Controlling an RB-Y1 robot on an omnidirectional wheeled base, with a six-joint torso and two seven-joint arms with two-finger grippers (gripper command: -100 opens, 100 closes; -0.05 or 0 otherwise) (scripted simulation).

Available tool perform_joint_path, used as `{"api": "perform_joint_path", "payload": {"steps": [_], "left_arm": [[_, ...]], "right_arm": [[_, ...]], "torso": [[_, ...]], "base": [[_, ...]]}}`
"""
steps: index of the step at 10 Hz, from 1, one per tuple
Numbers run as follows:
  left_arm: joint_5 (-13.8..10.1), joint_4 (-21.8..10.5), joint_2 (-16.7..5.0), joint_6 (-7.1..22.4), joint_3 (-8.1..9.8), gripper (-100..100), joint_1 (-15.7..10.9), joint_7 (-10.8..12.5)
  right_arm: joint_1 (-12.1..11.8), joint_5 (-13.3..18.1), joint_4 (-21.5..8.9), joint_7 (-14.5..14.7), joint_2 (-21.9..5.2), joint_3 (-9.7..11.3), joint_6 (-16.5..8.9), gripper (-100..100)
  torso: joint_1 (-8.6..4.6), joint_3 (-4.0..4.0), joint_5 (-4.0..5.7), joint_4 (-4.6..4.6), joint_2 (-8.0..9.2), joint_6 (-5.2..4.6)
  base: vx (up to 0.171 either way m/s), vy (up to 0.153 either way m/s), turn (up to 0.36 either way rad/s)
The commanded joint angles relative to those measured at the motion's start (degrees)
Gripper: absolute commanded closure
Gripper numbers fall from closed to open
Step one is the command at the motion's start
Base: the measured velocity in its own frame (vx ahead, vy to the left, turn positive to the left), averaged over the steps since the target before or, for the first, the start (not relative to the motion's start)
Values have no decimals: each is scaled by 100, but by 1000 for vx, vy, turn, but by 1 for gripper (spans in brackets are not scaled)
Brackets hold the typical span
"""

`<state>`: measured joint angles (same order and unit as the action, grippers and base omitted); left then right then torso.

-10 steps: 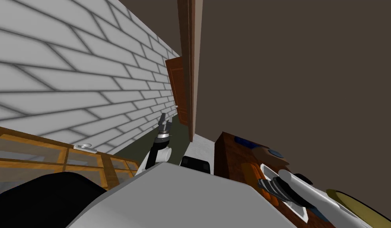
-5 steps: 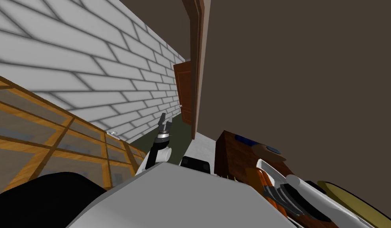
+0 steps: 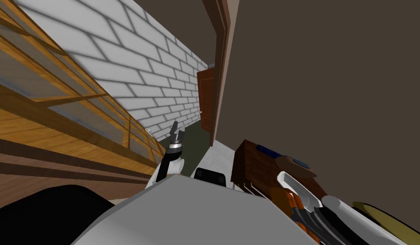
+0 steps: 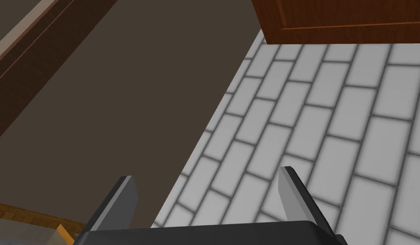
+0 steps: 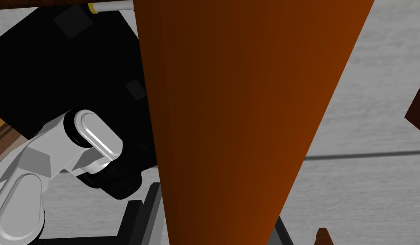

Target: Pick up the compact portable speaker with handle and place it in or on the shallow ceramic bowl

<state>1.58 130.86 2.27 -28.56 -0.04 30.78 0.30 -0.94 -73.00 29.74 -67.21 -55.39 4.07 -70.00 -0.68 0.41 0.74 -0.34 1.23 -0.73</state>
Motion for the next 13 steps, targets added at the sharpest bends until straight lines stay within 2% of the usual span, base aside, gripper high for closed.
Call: {"api": "perform_joint_path", "payload": {"steps": [1, 2, 4, 7, 8, 9, 10, 12, 13], "left_arm": [[0, 0, 0, 0, 0, 0, 0, 0], [0, 0, 0, 0, 1, 0, 1, 0], [0, 0, 0, 0, 0, 0, 1, 0], [0, 0, -1, 0, 2, 0, 1, 0], [0, 0, -1, 0, 2, 0, 1, 0], [0, 0, -1, 0, 2, 0, 3, 0], [0, 0, -1, 0, 2, 0, 4, 0], [0, 0, -2, 0, 2, 0, 4, 0], [0, 0, -1, -1, 2, 0, 5, 0]], "right_arm": [[-10, -112, -158, -110, -92, -12, -162, 100], [-10, -112, -158, -110, -92, -12, -162, 100], [-17, -323, -400, -322, -273, 15, -381, 100], [-23, -602, -535, -608, -540, 49, -608, 100], [-22, -602, -634, -608, -540, 49, -608, 100], [-23, -602, -535, -608, -540, 49, -608, 100], [-31, -753, -492, -744, -758, 38, -696, 100], [-31, -753, -492, -744, -758, 38, -696, 100], [-43, -859, -394, -823, -957, 11, -740, 100]], "torso": [[0, 0, 0, 0, 0, 0], [-4, -2, -5, -1, -4, -4], [4, -11, -14, -2, -20, 5], [-21, -3, -25, 1, -9, 1], [-18, -7, -27, 0, -16, 1], [-9, -17, -29, -5, -35, -8], [8, -33, -31, -9, -65, -2], [0, -41, -41, -8, -81, 14], [10, -48, -43, -12, -93, 10]], "base": [[-237, -39, 226], [-151, -19, 41], [-232, -19, 316], [-235, -104, 238], [-143, -72, 83], [-58, -31, -34], [-83, -68, 162], [-52, -77, 103], [-35, -89, 120]]}}
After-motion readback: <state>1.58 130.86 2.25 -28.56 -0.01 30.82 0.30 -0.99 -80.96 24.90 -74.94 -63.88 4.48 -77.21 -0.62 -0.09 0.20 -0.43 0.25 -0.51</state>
